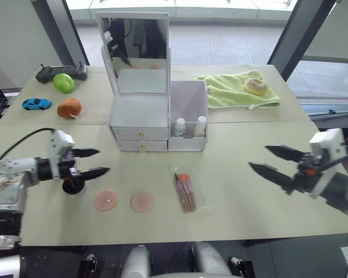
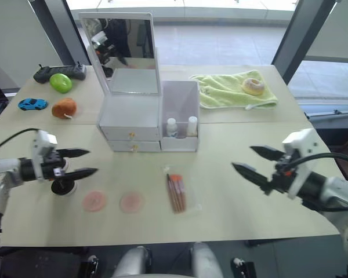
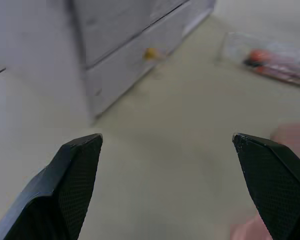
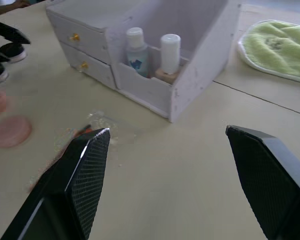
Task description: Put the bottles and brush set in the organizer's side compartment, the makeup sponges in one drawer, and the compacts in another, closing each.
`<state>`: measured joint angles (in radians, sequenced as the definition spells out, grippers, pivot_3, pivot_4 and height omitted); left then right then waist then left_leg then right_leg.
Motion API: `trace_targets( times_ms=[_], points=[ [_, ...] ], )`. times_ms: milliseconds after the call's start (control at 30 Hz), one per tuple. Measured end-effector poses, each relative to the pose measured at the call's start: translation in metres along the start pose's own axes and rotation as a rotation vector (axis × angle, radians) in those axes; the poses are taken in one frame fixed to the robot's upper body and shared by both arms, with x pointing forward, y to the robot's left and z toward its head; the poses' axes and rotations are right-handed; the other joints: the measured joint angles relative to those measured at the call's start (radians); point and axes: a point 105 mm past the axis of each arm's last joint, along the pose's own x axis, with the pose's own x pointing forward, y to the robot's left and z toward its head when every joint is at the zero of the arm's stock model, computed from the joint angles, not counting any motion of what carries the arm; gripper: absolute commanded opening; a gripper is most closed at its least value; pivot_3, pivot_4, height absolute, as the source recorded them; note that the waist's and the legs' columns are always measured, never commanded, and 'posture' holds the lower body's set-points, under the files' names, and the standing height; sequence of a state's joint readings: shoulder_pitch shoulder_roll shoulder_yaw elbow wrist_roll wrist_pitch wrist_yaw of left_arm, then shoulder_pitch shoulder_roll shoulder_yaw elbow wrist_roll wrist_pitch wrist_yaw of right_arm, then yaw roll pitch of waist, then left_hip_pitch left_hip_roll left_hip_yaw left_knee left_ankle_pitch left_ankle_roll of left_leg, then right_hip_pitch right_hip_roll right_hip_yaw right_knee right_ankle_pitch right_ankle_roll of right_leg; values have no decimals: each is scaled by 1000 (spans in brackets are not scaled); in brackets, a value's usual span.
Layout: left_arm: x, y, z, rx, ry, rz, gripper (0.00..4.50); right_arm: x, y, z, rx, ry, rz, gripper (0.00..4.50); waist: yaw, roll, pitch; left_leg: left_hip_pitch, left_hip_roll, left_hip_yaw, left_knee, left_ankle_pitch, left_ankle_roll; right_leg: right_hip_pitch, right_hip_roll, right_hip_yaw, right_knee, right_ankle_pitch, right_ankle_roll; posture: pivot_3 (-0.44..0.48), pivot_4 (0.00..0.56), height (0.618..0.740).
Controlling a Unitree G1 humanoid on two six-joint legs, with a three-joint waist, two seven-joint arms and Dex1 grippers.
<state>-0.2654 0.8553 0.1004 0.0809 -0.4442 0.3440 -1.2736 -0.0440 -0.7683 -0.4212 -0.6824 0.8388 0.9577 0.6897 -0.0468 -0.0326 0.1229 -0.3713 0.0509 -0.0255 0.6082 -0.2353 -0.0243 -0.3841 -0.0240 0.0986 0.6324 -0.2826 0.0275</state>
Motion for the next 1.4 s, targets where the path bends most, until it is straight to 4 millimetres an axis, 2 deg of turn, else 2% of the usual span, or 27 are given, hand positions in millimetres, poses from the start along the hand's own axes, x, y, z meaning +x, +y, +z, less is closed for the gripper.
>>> trace_targets(
  times_ms=[67, 133, 200, 233, 333, 533, 633, 833, 967, 1167, 1367, 1400],
  points=[
    [18, -24, 15, 33, -24, -98, 4500, 18, 9, -2, 27, 20, 57, 3927, 0, 1, 0, 1, 0, 0, 0, 0, 0, 1, 0, 0, 0, 0, 0, 0, 150, 740],
    [40, -56, 24, 41, -57, -227, 4500, 37, 16, -5, 76, 42, 98, 3927, 2, 4, 0, 2, -1, 0, 1, 0, 0, 2, 0, 1, 0, -2, 5, 0, 150, 740],
    [56, -80, 24, 20, -64, -322, 4094, 46, 16, -18, 140, 123, 103, 3961, 6, 5, -1, 3, -1, -1, 3, 0, 0, 2, 0, 0, 0, -2, 5, 0, 150, 740],
    [63, -86, 23, 5, -64, -341, 3861, 48, 13, -25, 179, 160, 92, 3961, 9, 5, -1, 3, -2, -3, 5, 0, 0, 1, 1, 0, 0, -2, 5, 0, 150, 740],
    [78, -95, 19, -28, -46, -362, 2893, 51, 5, -40, 319, 257, 81, 3961, 9, 5, -1, 2, -2, -3, 6, 0, 0, 1, 1, 0, -1, 1, 2, 0, 150, 740],
    [100, -89, 24, 12, -17, -361, 991, 51, 3, -54, 539, 380, 146, 3961, 8, 5, -1, 3, -2, -4, 6, 0, 1, 2, 1, 0, -1, 1, 2, 0, 150, 740],
    [117, -87, 12, 16, 41, -348, 24, 56, 1, -57, 623, 407, 167, 3961, 6, 6, -2, 3, -2, -4, 6, 0, 1, 1, 2, 0, -1, 1, 2, 0, 150, 740],
    [135, -85, -14, 36, 128, -314, 24, 72, -4, -68, 718, 440, 153, 3961, 4, 7, -2, 2, -2, -5, 6, 0, 1, 1, 2, 0, 0, 1, 2, 0, 150, 740],
    [139, -82, -12, 66, 131, -300, 24, 87, 4, -75, 755, 458, 169, 3961, 4, 8, -2, 2, -2, -5, 6, 0, 1, 1, 2, 0, 0, 1, 2, 0, 150, 740],
    [144, -80, -14, 125, 152, -295, 24, 108, 14, -73, 786, 449, 203, 3961, 3, 9, -4, 3, -2, -5, 6, 0, 1, 1, 2, 0, 0, 1, 2, 0, 150, 740],
    [147, -77, -13, 142, 156, -291, 24, 115, 15, -75, 802, 453, 202, 3961, 1, 11, -6, 3, -2, -5, 6, 0, 1, 1, 3, 0, 0, 1, 3, 0, 150, 740],
    [147, -77, -13, 144, 157, -290, 4, 115, 15, -75, 799, 456, 203, 3778, 1, 11, -7, 3, -2, -5, 6, 0, 1, 1, 3, 0, 0, 0, 4, 0, 150, 740]
  ],
)
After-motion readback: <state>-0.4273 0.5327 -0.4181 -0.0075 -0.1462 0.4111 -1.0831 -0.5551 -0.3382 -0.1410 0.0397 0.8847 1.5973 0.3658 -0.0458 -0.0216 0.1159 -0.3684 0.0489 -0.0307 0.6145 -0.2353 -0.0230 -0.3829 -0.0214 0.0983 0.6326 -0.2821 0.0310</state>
